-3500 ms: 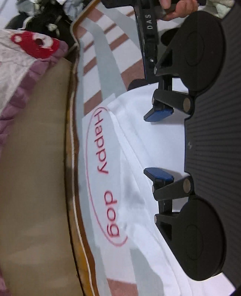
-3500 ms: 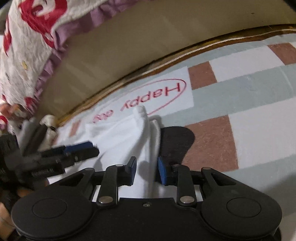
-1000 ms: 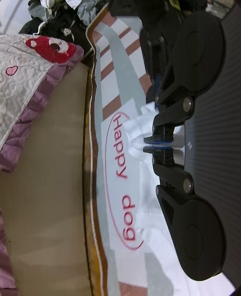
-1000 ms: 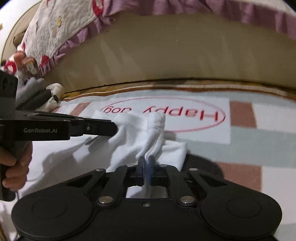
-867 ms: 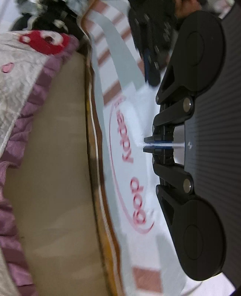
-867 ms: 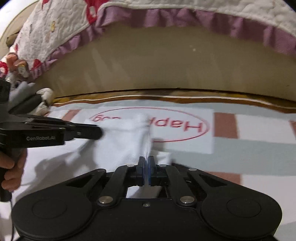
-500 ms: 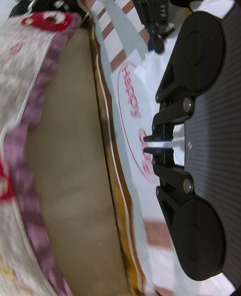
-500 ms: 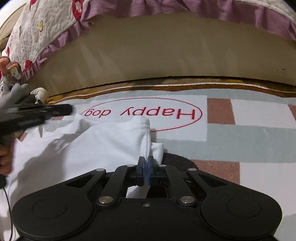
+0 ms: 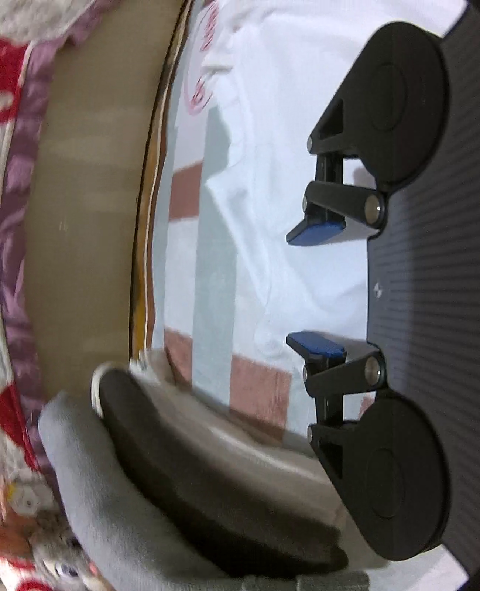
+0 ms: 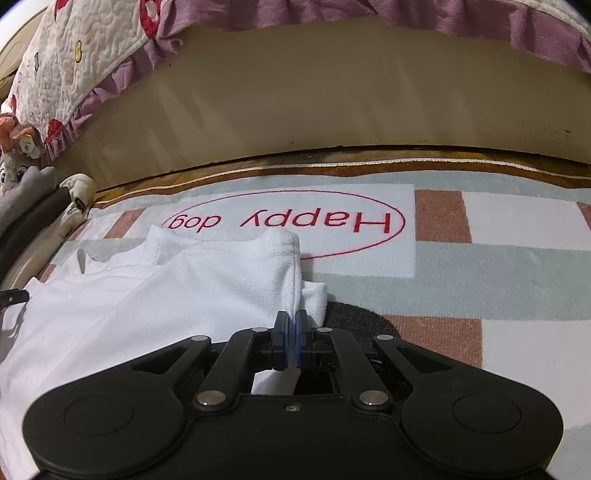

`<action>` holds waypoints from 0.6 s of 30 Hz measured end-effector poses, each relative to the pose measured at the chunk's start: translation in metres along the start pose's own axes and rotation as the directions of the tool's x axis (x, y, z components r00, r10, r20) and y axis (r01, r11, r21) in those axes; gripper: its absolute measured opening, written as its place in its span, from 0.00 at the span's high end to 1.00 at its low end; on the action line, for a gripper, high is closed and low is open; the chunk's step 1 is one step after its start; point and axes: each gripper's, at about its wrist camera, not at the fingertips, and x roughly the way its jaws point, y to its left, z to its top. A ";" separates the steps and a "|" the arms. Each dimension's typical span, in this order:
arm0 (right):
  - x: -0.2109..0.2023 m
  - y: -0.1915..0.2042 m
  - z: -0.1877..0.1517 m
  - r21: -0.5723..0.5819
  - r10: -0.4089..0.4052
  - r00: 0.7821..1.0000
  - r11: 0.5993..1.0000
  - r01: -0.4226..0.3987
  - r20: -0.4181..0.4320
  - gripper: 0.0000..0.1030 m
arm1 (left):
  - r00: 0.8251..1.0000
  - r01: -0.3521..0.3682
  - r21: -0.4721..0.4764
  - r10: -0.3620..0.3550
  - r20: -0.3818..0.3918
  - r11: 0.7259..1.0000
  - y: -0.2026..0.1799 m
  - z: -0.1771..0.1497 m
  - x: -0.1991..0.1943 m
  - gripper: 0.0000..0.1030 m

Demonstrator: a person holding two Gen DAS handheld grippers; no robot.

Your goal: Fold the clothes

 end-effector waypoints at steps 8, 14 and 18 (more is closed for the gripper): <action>0.000 0.001 -0.002 -0.016 -0.001 1.000 1.000 0.001 0.013 0.96 | 0.997 0.049 0.131 -0.040 -0.073 0.990 -0.022 -0.004 0.033 0.95; -0.003 0.003 -0.005 -0.023 -0.007 1.000 1.000 0.008 0.025 0.96 | 0.998 -0.047 0.185 0.038 0.052 0.982 -0.032 0.011 0.001 0.98; -0.004 0.003 -0.005 -0.026 -0.011 1.000 1.000 0.012 0.024 0.96 | 0.995 -0.049 0.080 0.042 0.090 0.996 -0.011 0.020 -0.004 0.98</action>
